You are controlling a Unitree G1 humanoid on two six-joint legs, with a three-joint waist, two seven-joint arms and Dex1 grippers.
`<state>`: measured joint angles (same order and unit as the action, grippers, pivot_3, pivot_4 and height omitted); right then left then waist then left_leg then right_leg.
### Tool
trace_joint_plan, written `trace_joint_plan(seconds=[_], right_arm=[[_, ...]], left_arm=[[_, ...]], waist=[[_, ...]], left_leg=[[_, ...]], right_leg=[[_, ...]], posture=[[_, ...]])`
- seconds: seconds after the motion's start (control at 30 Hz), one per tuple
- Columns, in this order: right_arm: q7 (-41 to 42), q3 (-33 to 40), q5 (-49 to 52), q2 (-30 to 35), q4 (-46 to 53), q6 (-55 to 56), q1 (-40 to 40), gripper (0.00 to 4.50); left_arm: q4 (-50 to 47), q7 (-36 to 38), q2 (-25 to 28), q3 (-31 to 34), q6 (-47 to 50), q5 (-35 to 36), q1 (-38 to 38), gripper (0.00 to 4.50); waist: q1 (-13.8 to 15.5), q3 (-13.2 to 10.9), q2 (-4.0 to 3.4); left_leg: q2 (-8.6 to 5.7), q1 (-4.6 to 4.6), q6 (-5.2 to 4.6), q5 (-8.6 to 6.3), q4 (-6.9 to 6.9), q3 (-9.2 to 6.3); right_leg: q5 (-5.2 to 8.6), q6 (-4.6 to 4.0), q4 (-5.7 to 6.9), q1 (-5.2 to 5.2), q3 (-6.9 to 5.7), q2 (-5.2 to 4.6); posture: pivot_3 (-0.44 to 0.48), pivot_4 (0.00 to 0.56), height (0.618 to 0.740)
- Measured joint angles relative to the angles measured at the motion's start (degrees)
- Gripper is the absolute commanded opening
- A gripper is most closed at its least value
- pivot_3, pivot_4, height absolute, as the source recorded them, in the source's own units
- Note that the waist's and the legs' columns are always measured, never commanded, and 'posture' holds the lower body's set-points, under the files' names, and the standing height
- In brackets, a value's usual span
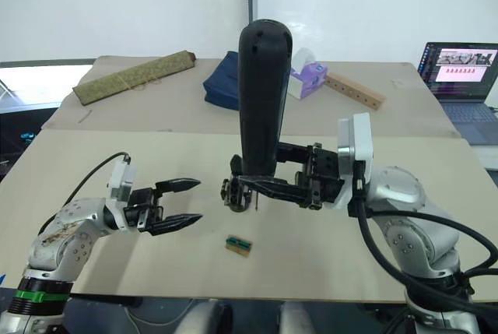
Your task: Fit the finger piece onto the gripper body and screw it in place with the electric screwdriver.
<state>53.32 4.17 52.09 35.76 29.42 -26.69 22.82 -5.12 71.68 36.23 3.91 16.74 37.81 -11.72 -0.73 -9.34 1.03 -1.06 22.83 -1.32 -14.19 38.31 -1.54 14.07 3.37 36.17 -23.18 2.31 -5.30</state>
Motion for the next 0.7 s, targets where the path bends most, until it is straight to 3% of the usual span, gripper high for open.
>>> trace_joint_plan(seconds=[0.43,0.7], right_arm=[[4.4,1.3,-1.4,0.6,-11.0,0.0,9.3,1.90],[5.1,-1.8,-5.5,-4.8,-14.2,0.1,14.2,1.90]], left_arm=[[14.5,5.5,-0.3,-1.0,-9.4,-7.8,-9.8,4.50],[20.0,6.8,-2.5,-2.4,-13.1,-10.7,-14.4,4.50]], waist=[[0.0,0.0,0.02],[0.0,0.0,0.02]], left_leg=[[-0.01,0.05,0.01,0.02,0.01,0.01],[-0.02,0.06,0.04,0.04,0.03,0.01]], right_leg=[[-0.02,-0.02,0.04,-0.07,-0.02,0.03],[-0.04,-0.02,0.13,-0.13,-0.01,0.07]], posture=[[0.000,0.150,0.740],[0.000,0.150,0.740]])
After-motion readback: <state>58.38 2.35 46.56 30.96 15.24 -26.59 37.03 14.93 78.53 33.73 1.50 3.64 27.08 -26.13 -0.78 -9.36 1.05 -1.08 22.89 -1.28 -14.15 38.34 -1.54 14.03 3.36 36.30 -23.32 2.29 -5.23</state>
